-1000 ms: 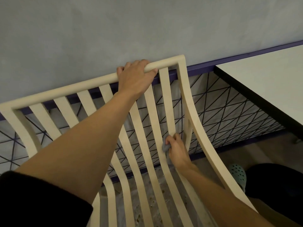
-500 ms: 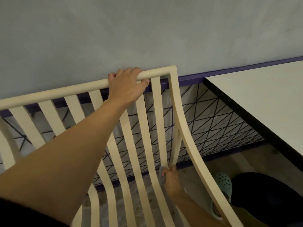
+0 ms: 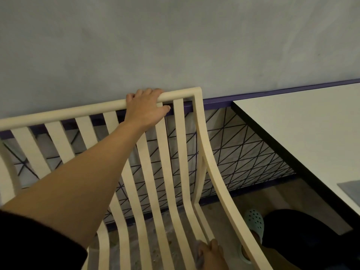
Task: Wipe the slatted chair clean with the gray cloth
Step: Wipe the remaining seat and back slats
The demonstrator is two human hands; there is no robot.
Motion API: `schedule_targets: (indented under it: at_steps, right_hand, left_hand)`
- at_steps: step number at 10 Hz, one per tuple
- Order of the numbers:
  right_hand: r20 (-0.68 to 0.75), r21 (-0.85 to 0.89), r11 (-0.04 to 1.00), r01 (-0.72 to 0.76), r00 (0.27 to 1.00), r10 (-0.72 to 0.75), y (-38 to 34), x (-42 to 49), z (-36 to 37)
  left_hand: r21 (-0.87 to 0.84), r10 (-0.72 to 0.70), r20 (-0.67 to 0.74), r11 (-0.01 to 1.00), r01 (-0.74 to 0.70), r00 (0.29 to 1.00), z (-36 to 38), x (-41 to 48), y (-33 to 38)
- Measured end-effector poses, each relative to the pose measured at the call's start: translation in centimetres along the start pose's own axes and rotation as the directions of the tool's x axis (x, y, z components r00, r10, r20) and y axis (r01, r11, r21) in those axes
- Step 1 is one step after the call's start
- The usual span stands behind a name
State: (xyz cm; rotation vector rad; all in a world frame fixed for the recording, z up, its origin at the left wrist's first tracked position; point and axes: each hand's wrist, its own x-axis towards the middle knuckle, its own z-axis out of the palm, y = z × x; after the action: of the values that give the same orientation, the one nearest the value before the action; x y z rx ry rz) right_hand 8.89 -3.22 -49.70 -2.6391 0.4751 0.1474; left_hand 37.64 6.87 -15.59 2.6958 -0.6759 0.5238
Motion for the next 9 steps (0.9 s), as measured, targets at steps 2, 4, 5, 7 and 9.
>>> schedule_targets:
  at_steps: [2,4,5,7,9]
  right_hand:
    - [0.160,-0.011,1.000,0.007,0.987,-0.006,-1.0,3.6,-0.3]
    - [0.098,-0.120,0.989,0.086,0.992,-0.074,-3.6,8.7,0.2]
    - [0.057,-0.040,0.997,0.059,0.997,-0.057,-4.5,11.2,0.1]
    - [-0.015,0.125,0.983,0.135,0.991,-0.134,-2.7,11.8,1.4]
    - [0.051,0.294,0.955,-0.028,0.999,0.013,-1.2,9.3,1.6]
  left_hand:
    - [0.063,0.042,-0.100,0.997,-0.036,0.994,0.9,-0.1,-0.3]
    - [0.127,0.091,-0.259,0.990,-0.060,0.962,2.5,-0.4,-0.7]
    - [0.137,0.096,-0.259,0.989,-0.062,0.961,2.5,-0.5,-0.8]
    - [0.146,0.105,-0.226,0.987,-0.073,0.968,2.2,-0.3,-0.8]
    - [0.104,0.095,-0.073,0.991,-0.087,0.993,0.9,-1.1,-0.7]
